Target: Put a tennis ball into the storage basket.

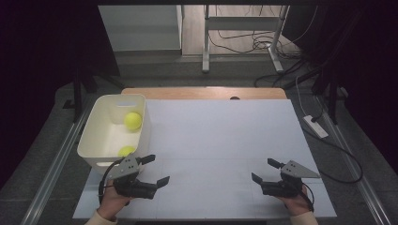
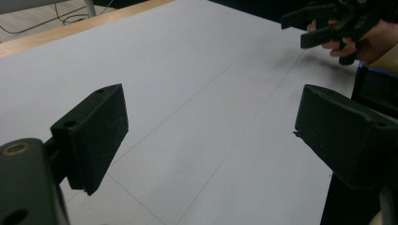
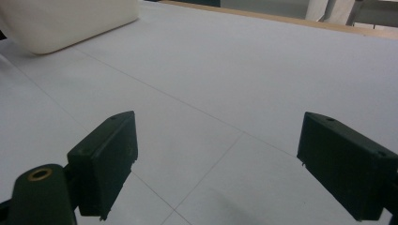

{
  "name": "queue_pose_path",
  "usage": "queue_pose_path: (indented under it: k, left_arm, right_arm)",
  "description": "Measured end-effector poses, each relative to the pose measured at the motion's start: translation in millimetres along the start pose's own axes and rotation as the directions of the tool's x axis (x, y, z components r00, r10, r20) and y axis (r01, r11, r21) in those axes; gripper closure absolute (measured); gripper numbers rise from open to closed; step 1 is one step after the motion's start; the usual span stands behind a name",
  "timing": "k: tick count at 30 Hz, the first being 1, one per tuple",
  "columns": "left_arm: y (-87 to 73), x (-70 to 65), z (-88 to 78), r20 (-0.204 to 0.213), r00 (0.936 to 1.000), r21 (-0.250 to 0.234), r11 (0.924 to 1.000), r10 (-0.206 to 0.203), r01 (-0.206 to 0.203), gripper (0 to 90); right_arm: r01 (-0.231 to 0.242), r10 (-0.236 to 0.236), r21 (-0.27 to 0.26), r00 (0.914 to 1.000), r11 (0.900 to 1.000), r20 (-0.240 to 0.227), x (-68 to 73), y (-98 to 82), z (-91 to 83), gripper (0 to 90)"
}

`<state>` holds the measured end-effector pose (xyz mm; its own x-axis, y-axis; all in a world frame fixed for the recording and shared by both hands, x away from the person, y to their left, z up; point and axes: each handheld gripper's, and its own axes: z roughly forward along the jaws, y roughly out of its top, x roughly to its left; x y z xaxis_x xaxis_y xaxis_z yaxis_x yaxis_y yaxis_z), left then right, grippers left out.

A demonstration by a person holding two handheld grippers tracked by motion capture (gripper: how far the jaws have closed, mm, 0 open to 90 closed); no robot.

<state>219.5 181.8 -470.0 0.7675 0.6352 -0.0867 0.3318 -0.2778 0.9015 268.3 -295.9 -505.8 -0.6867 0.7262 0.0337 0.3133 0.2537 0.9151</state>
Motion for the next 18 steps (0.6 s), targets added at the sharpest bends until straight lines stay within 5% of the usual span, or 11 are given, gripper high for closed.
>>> queue_pose_path:
  k: [18]
  left_arm:
    - [-29.9, 9.8, 14.2, -0.016, 0.9988, 0.035, 0.9983, -0.046, 0.046, 11.5]
  right_arm:
    - [0.017, -0.017, 0.021, 0.9997, 1.000, -0.015, 2.7, -2.8, 1.1, 12.5]
